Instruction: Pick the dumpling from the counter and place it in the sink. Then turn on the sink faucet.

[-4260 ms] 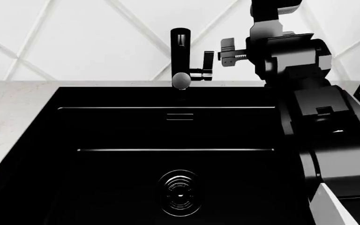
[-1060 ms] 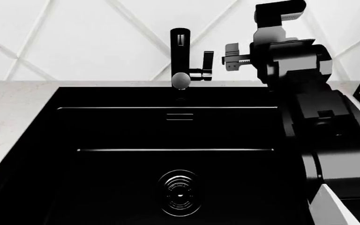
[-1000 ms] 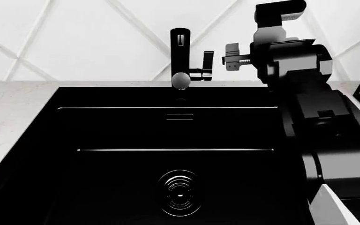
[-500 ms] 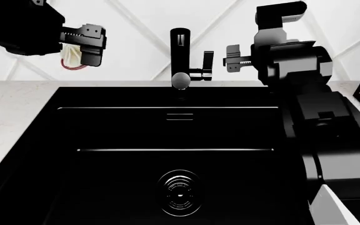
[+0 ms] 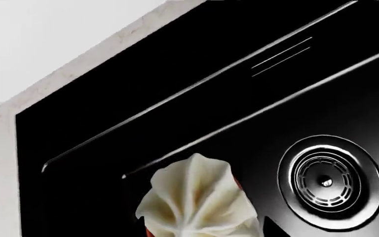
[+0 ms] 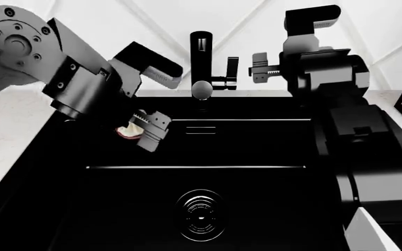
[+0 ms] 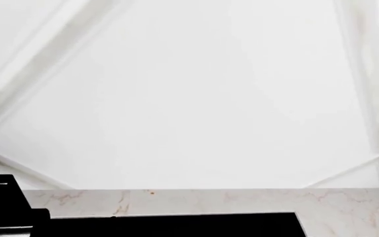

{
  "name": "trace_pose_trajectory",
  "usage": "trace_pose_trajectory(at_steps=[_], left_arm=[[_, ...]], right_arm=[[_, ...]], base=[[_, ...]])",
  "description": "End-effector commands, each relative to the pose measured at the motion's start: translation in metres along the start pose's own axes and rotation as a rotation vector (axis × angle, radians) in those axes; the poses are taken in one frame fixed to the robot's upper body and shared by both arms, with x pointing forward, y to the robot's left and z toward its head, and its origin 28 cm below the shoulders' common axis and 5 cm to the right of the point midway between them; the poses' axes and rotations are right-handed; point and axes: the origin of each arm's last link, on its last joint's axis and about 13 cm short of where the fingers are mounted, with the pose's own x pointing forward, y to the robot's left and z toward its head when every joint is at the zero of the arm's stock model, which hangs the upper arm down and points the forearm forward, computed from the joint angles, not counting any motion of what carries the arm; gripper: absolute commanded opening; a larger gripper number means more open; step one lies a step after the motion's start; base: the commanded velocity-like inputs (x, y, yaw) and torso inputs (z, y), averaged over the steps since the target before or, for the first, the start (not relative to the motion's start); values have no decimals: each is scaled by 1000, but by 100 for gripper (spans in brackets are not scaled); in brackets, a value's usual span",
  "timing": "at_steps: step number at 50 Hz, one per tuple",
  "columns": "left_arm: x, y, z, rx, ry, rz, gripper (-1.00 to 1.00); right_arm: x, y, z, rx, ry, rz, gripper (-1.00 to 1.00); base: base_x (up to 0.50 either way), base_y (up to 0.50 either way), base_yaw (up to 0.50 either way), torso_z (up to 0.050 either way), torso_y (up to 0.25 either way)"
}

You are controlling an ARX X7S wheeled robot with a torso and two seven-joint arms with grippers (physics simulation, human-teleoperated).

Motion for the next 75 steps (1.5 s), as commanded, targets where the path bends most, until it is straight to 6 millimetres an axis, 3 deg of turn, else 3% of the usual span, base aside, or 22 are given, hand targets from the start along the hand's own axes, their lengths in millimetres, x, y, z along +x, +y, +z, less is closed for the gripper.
trace_pose_trajectory(at_steps=[1,7,9,16,27,43,44,48,56,61,66,69,75], left_arm=[[43,-53,-26,194,77,-58,-100],[64,-74,-40,220,128,-89,-100],[74,-87,-55,267,159,-92,-100],[93,-100,-66,287,198,-98,-100],[112,-106,-74,309,249,-67,-100],[115,-106,-74,327,275,-60,-100],[115,-106,-74,327,273,-57,100],[111,-105,-72,325,260,-67,100],[85,-84,-53,302,188,-54,100],[50,-48,-18,216,85,-5,100],[-5,11,30,31,-65,44,100],[-13,35,47,-33,-83,107,100],[-23,66,58,-104,-115,220,100]], right_arm=[[-2,7,4,-3,-5,40,100],[-2,6,4,-2,-6,37,100],[-1,6,2,-4,-3,38,100],[-1,6,2,-3,-4,38,100],[-1,7,0,-5,-2,41,100],[-1,6,1,-1,-2,41,100],[-1,6,1,-2,-2,41,100],[-1,6,1,-2,-2,40,100],[0,6,-2,-5,3,38,100],[1,5,-3,-3,5,36,100],[0,5,-1,-3,3,34,100],[0,5,0,-4,1,34,100],[-1,4,2,-6,-3,33,100]], base=[[0,0,0,0,0],[0,0,0,0,0],[0,0,0,0,0],[0,0,0,0,0],[0,0,0,0,0],[0,0,0,0,0],[0,0,0,0,0],[0,0,0,0,0],[0,0,0,0,0],[0,0,0,0,0],[0,0,0,0,0],[0,0,0,0,0],[0,0,0,0,0]])
